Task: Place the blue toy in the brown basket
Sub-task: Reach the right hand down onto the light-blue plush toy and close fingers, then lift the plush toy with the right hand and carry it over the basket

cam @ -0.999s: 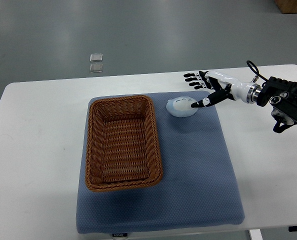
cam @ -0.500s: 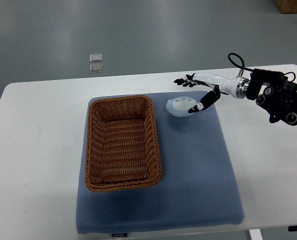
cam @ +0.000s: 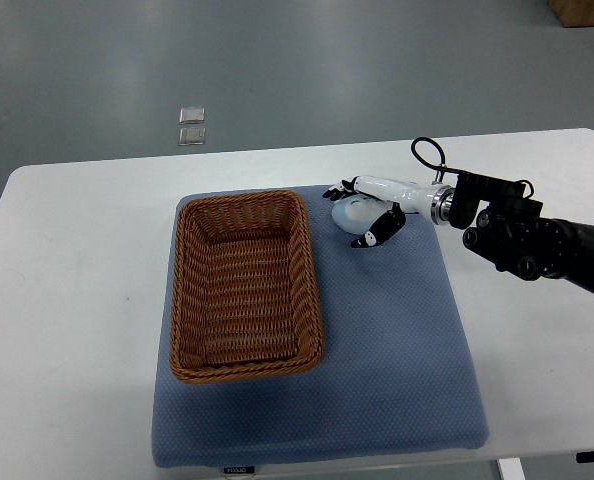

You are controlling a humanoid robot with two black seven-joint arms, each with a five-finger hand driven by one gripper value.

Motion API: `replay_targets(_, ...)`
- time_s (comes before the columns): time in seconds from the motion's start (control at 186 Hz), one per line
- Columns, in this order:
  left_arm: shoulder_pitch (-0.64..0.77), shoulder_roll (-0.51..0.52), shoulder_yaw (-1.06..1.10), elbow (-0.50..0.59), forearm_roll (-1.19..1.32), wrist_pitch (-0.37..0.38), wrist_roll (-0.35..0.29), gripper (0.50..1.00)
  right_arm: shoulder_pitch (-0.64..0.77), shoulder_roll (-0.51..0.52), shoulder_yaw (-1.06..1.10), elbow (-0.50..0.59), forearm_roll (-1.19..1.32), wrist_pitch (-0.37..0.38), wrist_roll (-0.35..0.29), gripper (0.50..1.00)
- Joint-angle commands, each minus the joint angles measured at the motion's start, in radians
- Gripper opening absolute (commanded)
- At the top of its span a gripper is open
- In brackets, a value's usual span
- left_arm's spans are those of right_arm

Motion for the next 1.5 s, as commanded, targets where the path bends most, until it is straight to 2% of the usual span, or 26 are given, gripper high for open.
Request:
replay_targets(0.0, 0.001, 0.000, 0.000, 0.000, 0.000, 0.000, 0.000, 1.000, -0.001, 0.010, -0.017, -0.030, 0.000, -0.018, 0.001, 0.827)
replay_targets(0.204, -0.001, 0.000, 0.000, 0.000, 0.000, 0.000, 0.000, 1.000, 0.001, 0.010, -0.024, -0.042, 0.000, -0.025, 0.001, 0.787)
replay_targets(0.349, 0.001, 0.000, 0.000, 0.000, 0.000, 0.000, 0.000, 1.000, 0.005, 0.004, -0.024, -0.042, 0.000, -0.025, 0.004, 0.670)
replay_targets(0.639, -0.001, 0.000, 0.000, 0.000, 0.000, 0.001, 0.000, 1.000, 0.011, -0.003, -0.021, -0.041, 0.000, -0.024, 0.014, 0.500)
replay_targets(0.725, -0.001, 0.000, 0.000, 0.000, 0.000, 0.001, 0.000, 1.000, 0.014, -0.003, -0.015, -0.038, 0.003, -0.024, 0.018, 0.500)
replay_targets(0.833, 0.001, 0.000, 0.000, 0.000, 0.000, 0.000, 0.000, 1.000, 0.053, -0.008, -0.010, -0.027, 0.014, -0.015, 0.064, 0.500)
replay_targets(0.962, -0.001, 0.000, 0.000, 0.000, 0.000, 0.001, 0.000, 1.000, 0.065, -0.028, -0.006, 0.007, 0.015, -0.012, 0.087, 0.500)
replay_targets(1.166, -0.001, 0.000, 0.000, 0.000, 0.000, 0.000, 0.000, 1.000, 0.120, -0.085, -0.003, 0.157, 0.018, 0.008, 0.176, 0.500)
replay_targets(1.305, 0.001, 0.000, 0.000, 0.000, 0.000, 0.000, 0.000, 1.000, 0.149, -0.072, -0.004, 0.221, 0.015, 0.033, 0.228, 0.500)
replay_targets(1.493, -0.001, 0.000, 0.000, 0.000, 0.000, 0.000, 0.000, 1.000, 0.165, -0.048, -0.015, 0.297, 0.006, 0.058, 0.233, 0.500)
